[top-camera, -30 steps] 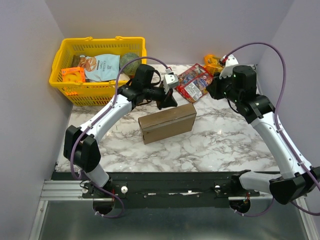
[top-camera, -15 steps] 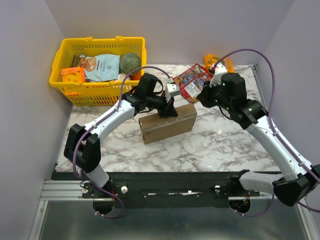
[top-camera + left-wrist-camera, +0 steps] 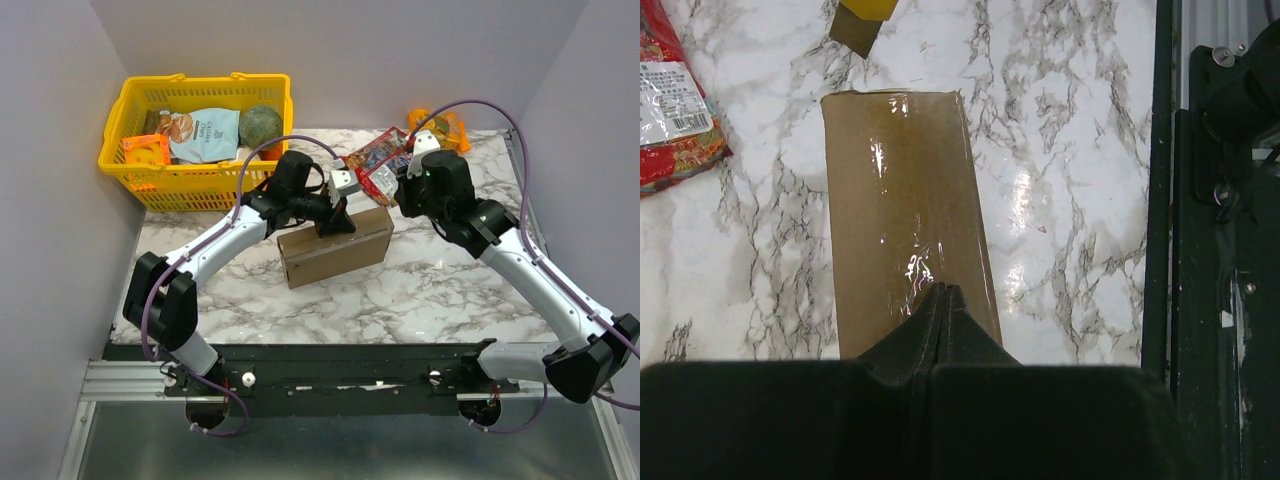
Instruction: Unpack the express box
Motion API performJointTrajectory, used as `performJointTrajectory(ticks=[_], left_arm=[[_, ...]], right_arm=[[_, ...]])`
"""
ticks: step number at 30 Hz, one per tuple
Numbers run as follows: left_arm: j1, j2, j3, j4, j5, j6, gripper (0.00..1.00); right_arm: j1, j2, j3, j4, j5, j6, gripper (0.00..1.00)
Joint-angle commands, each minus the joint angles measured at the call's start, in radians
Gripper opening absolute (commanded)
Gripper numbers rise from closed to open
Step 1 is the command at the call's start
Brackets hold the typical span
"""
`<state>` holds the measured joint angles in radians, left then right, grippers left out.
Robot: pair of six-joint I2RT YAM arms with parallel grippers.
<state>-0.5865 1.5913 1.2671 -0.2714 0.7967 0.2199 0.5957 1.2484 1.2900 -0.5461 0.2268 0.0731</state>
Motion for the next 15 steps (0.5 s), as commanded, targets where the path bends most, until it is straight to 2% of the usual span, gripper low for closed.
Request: performJointTrajectory(ticks=[1, 15], left_arm=[[-0.009, 0.022, -0.037, -0.063, -0.053, -0.005, 0.0], [-0.009, 0.03, -0.043, -0.052, -0.056, -0.008, 0.0]], right_arm=[[0.004, 0.016, 0.0, 0.028, 0.034, -0.004, 0.01], [0.004, 0.049, 0.051, 0.017, -0.018, 0.039, 0.0]])
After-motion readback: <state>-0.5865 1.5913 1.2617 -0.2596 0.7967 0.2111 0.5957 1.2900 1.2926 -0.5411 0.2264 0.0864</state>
